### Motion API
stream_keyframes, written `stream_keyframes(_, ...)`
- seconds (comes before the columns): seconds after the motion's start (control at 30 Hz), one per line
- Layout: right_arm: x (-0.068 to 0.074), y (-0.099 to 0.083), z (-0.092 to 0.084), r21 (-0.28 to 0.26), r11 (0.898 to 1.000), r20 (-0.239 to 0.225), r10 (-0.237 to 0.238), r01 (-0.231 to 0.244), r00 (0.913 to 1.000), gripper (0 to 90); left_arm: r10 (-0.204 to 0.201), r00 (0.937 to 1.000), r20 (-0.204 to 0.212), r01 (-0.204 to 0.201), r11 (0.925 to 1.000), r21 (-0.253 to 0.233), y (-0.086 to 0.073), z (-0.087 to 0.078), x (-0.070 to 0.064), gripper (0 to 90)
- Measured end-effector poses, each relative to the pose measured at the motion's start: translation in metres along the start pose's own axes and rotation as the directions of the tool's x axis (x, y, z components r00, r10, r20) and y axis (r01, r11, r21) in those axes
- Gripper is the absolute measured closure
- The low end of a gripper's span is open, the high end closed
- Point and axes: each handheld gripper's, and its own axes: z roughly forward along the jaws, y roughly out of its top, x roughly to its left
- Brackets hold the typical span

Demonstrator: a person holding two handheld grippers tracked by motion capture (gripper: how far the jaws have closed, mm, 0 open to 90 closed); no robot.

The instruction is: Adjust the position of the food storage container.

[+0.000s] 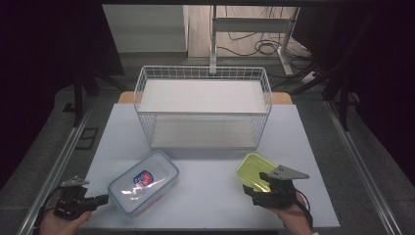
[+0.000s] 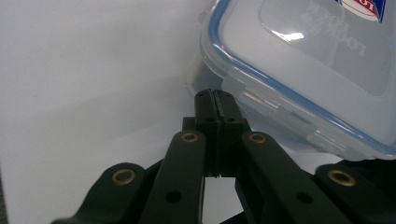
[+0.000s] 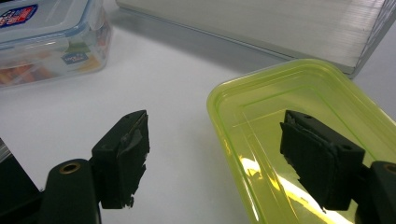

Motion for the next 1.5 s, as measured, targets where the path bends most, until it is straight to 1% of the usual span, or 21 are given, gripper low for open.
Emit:
stream_keyframes(0.03, 0.0, 0.0, 0.0, 0.0, 1.0, 0.0, 0.0, 0.0, 1.0, 24.0, 0.004, 1.0, -0.007, -0.004, 1.0, 0.006, 0.001, 0.001, 0.0, 90.0)
stream_keyframes(0.13, -0.001, -0.001, -0.001, 0.0, 1.0, 0.005, 0.0, 0.0, 1.0, 24.0, -0.007, 0.9999, -0.01, 0.007, 0.9999, 0.013, 0.003, 0.005, 0.002, 90.0)
stream_keyframes(0.23, -0.002, -0.001, -0.001, -0.001, 1.0, 0.006, 0.001, -0.001, 1.0, 24.0, -0.009, 0.9998, -0.017, 0.009, 0.9999, 0.012, 0.005, 0.008, 0.003, 90.0)
stream_keyframes(0.27, -0.002, 0.0, -0.001, -0.002, 1.0, 0.007, 0.0, 0.0, 1.0, 24.0, -0.016, 0.9998, -0.009, 0.016, 0.9999, 0.007, 0.009, 0.009, 0.004, 90.0)
stream_keyframes(0.33, -0.001, 0.0, -0.001, -0.003, 1.0, 0.006, 0.0, 0.0, 1.0, 24.0, -0.012, 0.9997, -0.02, 0.013, 0.9999, 0.011, 0.013, 0.01, 0.004, 90.0)
stream_keyframes(0.57, -0.001, 0.0, -0.001, 0.0, 1.0, 0.006, -0.004, 0.004, 1.0, 24.0, -0.016, 0.9998, -0.011, 0.016, 0.9998, 0.014, 0.024, 0.017, 0.006, 90.0)
stream_keyframes(0.67, -0.001, 0.0, -0.002, -0.004, 1.0, 0.008, -0.003, 0.003, 1.0, 24.0, -0.011, 0.9999, -0.009, 0.011, 0.9997, 0.021, 0.032, 0.022, 0.006, 90.0)
stream_keyframes(0.7, -0.001, 0.0, -0.002, -0.004, 1.0, 0.008, -0.003, 0.003, 1.0, 24.0, -0.011, 0.9999, -0.009, 0.011, 0.9997, 0.021, 0.032, 0.022, 0.006, 90.0)
stream_keyframes(0.8, -0.001, 0.0, -0.002, -0.005, 1.0, 0.009, -0.004, 0.004, 1.0, 24.0, 0.003, 1.0, -0.004, -0.003, 0.9995, 0.031, 0.041, 0.027, 0.006, 90.0)
stream_keyframes(0.83, -0.001, 0.0, -0.002, -0.005, 1.0, 0.009, -0.004, 0.004, 1.0, 24.0, 0.003, 1.0, -0.004, -0.003, 0.9995, 0.031, 0.041, 0.027, 0.006, 90.0)
stream_keyframes(0.87, -0.002, 0.0, -0.002, -0.005, 1.0, 0.009, -0.004, 0.004, 0.9999, 24.0, 0.007, 1.0, -0.001, -0.007, 0.9993, 0.035, 0.046, 0.03, 0.006, 90.0)
stream_keyframes(1.0, -0.001, 0.0, -0.002, -0.004, 1.0, 0.009, -0.005, 0.005, 0.9999, 24.0, 0.015, 0.9999, 0.002, -0.015, 0.9992, 0.038, 0.057, 0.037, 0.006, 90.0)
stream_keyframes(1.1, -0.001, 0.0, -0.002, -0.003, 1.0, 0.009, -0.006, 0.006, 0.9999, 24.0, 0.021, 0.9998, 0.008, -0.021, 0.9991, 0.037, 0.063, 0.041, 0.005, 90.0)
stream_keyframes(1.13, -0.002, 0.0, -0.002, -0.003, 1.0, 0.009, -0.006, 0.006, 0.9999, 24.0, 0.025, 0.9996, 0.012, -0.025, 0.9991, 0.034, 0.069, 0.045, 0.003, 90.0)
stream_keyframes(1.2, -0.002, 0.0, -0.002, -0.003, 1.0, 0.009, -0.006, 0.006, 0.9999, 24.0, 0.027, 0.9995, 0.016, -0.028, 0.999, 0.034, 0.071, 0.047, 0.002, 90.0)
stream_keyframes(1.23, -0.002, 0.0, -0.002, -0.003, 1.0, 0.009, -0.006, 0.006, 0.9999, 24.0, 0.031, 0.9993, 0.021, -0.032, 0.999, 0.033, 0.077, 0.052, -0.001, 90.0)
stream_keyframes(1.27, -0.002, 0.0, -0.002, -0.003, 1.0, 0.009, -0.006, 0.006, 0.9999, 24.0, 0.031, 0.9993, 0.021, -0.032, 0.999, 0.033, 0.077, 0.052, -0.001, 90.0)
stream_keyframes(1.33, -0.002, 0.0, -0.002, -0.002, 1.0, 0.009, -0.007, 0.007, 0.9999, 24.0, 0.038, 0.9987, 0.034, -0.039, 0.9988, 0.029, 0.085, 0.059, -0.006, 90.0)
stream_keyframes(1.43, -0.002, 0.0, -0.002, 0.0, 1.0, 0.009, -0.007, 0.007, 0.9999, 24.0, 0.048, 0.9983, 0.032, -0.049, 0.9984, 0.029, 0.09, 0.062, -0.009, 90.0)
stream_keyframes(1.47, -0.002, -0.001, -0.002, 0.001, 1.0, 0.008, -0.006, 0.006, 0.9999, 24.0, 0.058, 0.9977, 0.034, -0.059, 0.9977, 0.031, 0.094, 0.065, -0.011, 90.0)
stream_keyframes(1.5, -0.002, -0.001, -0.002, 0.001, 1.0, 0.006, -0.007, 0.007, 1.0, 24.0, 0.057, 0.9977, 0.038, -0.058, 0.9979, 0.03, 0.095, 0.067, -0.012, 90.0)
